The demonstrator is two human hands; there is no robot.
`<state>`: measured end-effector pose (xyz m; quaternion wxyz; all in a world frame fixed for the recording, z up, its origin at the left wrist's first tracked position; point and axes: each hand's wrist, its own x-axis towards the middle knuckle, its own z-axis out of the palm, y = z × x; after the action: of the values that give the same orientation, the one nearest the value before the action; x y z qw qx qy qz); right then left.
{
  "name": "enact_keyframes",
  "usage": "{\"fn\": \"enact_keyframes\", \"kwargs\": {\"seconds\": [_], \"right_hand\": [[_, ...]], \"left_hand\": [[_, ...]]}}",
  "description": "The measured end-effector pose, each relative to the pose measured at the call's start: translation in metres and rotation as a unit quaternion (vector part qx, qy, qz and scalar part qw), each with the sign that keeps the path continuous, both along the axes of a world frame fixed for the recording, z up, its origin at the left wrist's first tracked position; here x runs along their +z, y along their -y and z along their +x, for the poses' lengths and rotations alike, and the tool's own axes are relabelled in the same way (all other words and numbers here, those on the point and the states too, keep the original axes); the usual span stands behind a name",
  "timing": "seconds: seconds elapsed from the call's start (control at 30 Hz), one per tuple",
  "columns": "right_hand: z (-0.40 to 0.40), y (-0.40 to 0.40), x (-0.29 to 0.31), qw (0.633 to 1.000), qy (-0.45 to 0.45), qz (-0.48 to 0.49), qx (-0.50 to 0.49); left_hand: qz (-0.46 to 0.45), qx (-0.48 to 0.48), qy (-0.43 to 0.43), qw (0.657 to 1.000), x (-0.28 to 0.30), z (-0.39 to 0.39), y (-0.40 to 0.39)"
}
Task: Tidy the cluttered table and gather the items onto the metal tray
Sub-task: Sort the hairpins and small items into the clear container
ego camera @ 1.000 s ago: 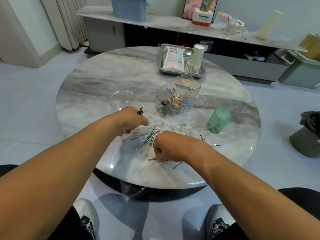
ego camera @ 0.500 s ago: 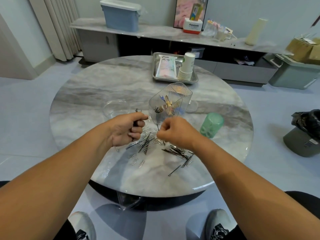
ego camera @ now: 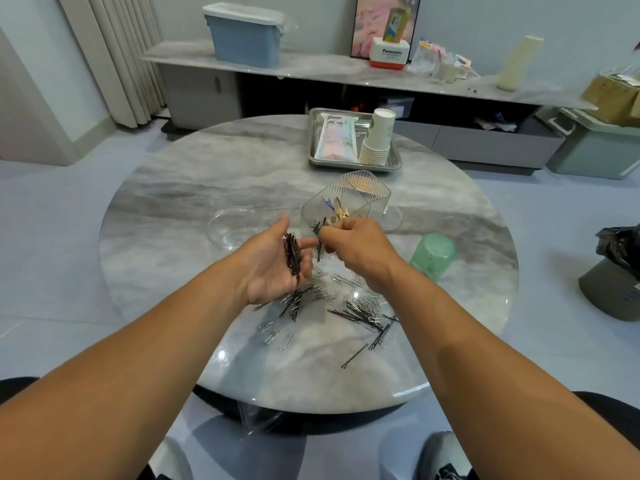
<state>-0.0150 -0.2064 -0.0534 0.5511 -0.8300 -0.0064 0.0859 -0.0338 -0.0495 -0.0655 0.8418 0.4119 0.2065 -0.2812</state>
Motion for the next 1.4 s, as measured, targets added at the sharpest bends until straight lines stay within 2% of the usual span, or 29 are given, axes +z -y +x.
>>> {"fn": "enact_keyframes", "kwargs": {"seconds": [0.13,0.33,0.43,0.67,0.77,0.87,0.97,1.1,1.27,1.4], "right_hand": [[0.017,-0.005,0.014,0.997,0.05,-0.048,-0.027],[0.049,-0.002,0.034,0.978,0.142,-0.128,-0.082],[0.059,-0.005,0.032,0.965,0.167,-0.196,-0.057],[0.071,-0.018,0.007,0.885,0.217,-0.411,0.022],[0.071,-0.019,0.003,0.852,0.227,-0.47,0.033],[0.07,-0.019,0.002,0.838,0.23,-0.493,0.041],[0.068,-0.016,0.001,0.843,0.235,-0.483,0.039],[0.064,-0.009,0.009,0.876,0.225,-0.427,0.0],[0.053,0.01,0.03,0.945,0.139,-0.292,-0.036],[0.041,0.034,0.042,0.946,0.057,-0.319,-0.007]], "left_hand": [[-0.07,0.041,-0.016,0.997,0.011,0.011,0.006],[-0.014,0.082,0.018,0.996,0.026,0.039,0.006],[-0.001,0.11,0.031,0.993,0.029,0.051,0.003],[-0.024,0.163,0.058,0.985,0.025,0.063,0.023],[-0.007,0.146,0.063,0.987,0.023,0.063,0.029],[0.02,0.099,0.077,0.992,0.026,0.062,0.03],[0.018,0.082,0.06,0.995,0.034,0.06,0.03],[-0.001,0.104,0.045,0.994,0.042,0.057,0.03],[-0.059,0.134,0.039,0.988,0.039,0.055,0.021],[-0.056,0.176,0.046,0.982,0.039,0.049,0.014]]}}
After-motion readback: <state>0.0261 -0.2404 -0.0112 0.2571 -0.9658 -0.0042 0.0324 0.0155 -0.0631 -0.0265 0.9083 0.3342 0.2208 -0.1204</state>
